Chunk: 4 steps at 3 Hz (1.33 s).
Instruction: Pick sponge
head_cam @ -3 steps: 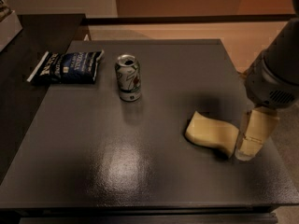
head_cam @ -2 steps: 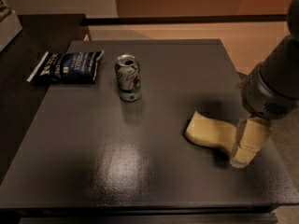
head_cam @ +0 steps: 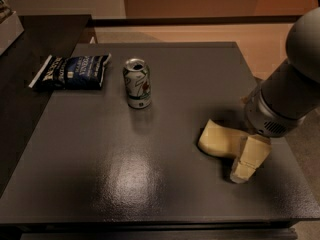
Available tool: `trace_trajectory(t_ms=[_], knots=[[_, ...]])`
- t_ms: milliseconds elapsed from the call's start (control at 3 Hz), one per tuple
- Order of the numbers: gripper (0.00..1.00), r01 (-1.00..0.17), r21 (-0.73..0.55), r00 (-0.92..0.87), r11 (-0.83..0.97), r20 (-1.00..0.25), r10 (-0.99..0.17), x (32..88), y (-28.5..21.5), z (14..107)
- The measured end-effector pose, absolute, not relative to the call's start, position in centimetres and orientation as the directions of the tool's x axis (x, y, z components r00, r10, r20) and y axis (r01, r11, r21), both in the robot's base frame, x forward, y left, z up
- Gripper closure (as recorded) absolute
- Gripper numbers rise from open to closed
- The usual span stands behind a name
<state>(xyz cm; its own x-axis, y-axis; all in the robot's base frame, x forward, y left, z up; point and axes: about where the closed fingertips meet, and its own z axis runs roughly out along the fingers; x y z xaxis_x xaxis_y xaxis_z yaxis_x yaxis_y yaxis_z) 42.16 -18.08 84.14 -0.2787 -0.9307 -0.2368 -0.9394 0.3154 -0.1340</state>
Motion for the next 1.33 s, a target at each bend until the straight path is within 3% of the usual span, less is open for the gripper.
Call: trace_trajectory(t_ms=[333, 1333], knots=[[0.18, -0.945, -0.117, -0.273, 0.307, -0.238, -0.932, 42.5, -17.2, 82.9], [0.87, -0.947, -0.104, -0.273, 0.303, -0.232, -0.934, 42.6, -16.7, 83.3]])
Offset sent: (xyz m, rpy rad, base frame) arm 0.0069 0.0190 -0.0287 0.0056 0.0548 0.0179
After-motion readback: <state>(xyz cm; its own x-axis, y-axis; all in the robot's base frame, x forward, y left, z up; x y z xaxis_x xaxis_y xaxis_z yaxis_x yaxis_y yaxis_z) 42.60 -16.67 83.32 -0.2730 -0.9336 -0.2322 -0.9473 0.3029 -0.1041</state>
